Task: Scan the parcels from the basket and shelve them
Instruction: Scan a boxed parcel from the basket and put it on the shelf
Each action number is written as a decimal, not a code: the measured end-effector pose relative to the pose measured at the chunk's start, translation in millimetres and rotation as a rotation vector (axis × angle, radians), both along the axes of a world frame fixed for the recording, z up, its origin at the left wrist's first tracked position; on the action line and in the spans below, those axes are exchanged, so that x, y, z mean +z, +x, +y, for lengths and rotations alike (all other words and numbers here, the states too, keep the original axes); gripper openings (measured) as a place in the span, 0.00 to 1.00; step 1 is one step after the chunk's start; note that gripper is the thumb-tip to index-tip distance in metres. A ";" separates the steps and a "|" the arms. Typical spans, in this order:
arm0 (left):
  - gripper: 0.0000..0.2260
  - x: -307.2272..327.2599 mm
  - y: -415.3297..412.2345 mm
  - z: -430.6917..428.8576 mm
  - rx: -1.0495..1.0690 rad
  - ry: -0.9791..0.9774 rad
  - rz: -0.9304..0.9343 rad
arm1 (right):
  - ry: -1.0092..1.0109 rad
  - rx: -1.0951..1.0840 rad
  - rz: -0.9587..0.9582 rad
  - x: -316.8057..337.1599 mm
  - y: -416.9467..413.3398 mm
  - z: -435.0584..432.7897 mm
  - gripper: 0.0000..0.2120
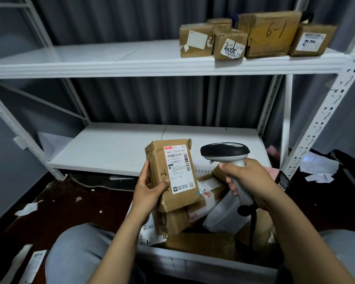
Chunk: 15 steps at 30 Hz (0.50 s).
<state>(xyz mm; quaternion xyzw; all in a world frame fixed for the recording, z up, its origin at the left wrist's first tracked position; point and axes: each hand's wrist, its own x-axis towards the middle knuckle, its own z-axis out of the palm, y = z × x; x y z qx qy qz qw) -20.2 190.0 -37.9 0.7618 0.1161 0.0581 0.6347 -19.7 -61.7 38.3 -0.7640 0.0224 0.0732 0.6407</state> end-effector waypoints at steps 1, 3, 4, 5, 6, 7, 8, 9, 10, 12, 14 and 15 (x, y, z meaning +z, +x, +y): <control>0.37 4.5 1.7 0.1 0.014 -0.042 -0.011 | 0.009 -0.010 -0.016 4.2 1.1 0.9 0.14; 0.33 19.6 4.5 -3.3 0.035 -0.154 -0.036 | 0.022 -0.032 -0.054 14.3 5.2 3.3 0.13; 0.30 30.6 6.7 -5.0 0.051 -0.206 -0.051 | 0.028 -0.043 -0.076 21.2 8.1 5.1 0.12; 0.27 42.1 9.3 -6.9 0.070 -0.252 -0.068 | 0.034 -0.056 -0.099 28.0 11.4 6.9 0.11; 0.24 54.6 13.2 -8.0 0.092 -0.291 -0.083 | 0.038 -0.070 -0.127 35.2 15.3 8.6 0.11; 0.21 67.3 18.6 -8.5 0.101 -0.319 -0.099 | 0.039 -0.084 -0.156 42.6 19.4 10.3 0.10; 0.18 79.8 24.3 -8.8 0.105 -0.336 -0.110 | 0.044 -0.093 -0.181 49.1 23.0 11.6 0.10; 0.17 93.7 30.9 -9.6 0.103 -0.343 -0.121 | 0.055 -0.098 -0.204 56.9 26.6 12.9 0.09; 0.17 108.2 36.3 -11.1 0.090 -0.351 -0.128 | 0.071 -0.100 -0.224 64.3 29.1 14.3 0.08; 0.16 134.9 51.4 -15.2 0.059 -0.382 -0.146 | 0.113 -0.098 -0.264 79.0 34.5 16.7 0.06; 0.15 160.4 69.9 -19.5 0.034 -0.407 -0.144 | 0.159 -0.106 -0.299 91.8 41.3 19.3 0.07; 0.15 172.8 78.7 -21.4 0.023 -0.414 -0.138 | 0.179 -0.115 -0.310 98.3 45.3 20.4 0.06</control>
